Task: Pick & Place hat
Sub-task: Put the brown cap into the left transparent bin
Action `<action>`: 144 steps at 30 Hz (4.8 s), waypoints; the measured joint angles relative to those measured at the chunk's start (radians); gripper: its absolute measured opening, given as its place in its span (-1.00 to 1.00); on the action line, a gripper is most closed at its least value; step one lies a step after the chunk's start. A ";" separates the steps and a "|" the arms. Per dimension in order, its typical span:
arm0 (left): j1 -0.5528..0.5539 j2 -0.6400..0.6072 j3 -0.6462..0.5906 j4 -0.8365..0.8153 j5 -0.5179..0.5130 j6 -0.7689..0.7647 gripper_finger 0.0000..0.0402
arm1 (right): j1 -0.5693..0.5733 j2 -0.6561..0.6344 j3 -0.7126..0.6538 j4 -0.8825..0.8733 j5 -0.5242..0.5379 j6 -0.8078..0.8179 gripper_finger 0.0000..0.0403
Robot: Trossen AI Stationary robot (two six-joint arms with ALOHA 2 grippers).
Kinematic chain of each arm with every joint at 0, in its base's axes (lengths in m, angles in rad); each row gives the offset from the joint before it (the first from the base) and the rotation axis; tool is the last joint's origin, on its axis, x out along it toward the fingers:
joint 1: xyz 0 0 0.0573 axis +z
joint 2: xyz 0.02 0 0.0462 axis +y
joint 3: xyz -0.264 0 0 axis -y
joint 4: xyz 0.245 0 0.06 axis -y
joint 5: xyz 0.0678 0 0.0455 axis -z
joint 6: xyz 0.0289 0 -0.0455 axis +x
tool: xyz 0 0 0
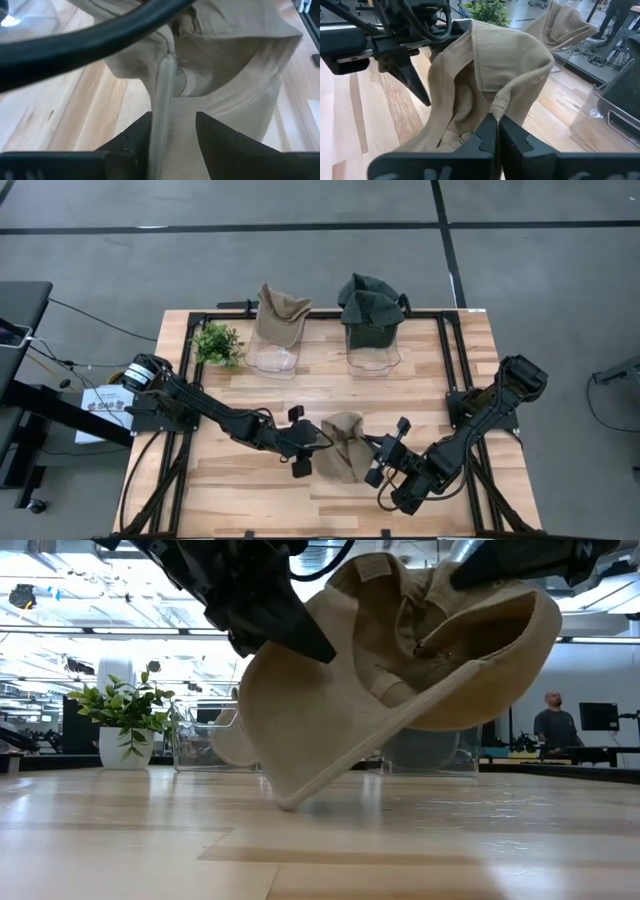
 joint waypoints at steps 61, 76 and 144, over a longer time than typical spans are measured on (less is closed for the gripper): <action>-0.047 -0.044 -0.001 0.146 -0.348 0.062 -0.94 | -0.183 -0.017 0.134 -0.231 -0.114 -0.051 -0.93; -0.105 -0.044 -0.001 0.217 -0.409 0.141 -0.94 | -0.262 0.031 0.098 -0.304 -0.212 0.010 -0.81; -0.119 -0.045 0.000 0.158 -0.480 0.159 -0.94 | -0.015 -0.003 0.320 -0.559 -0.134 -0.093 0.01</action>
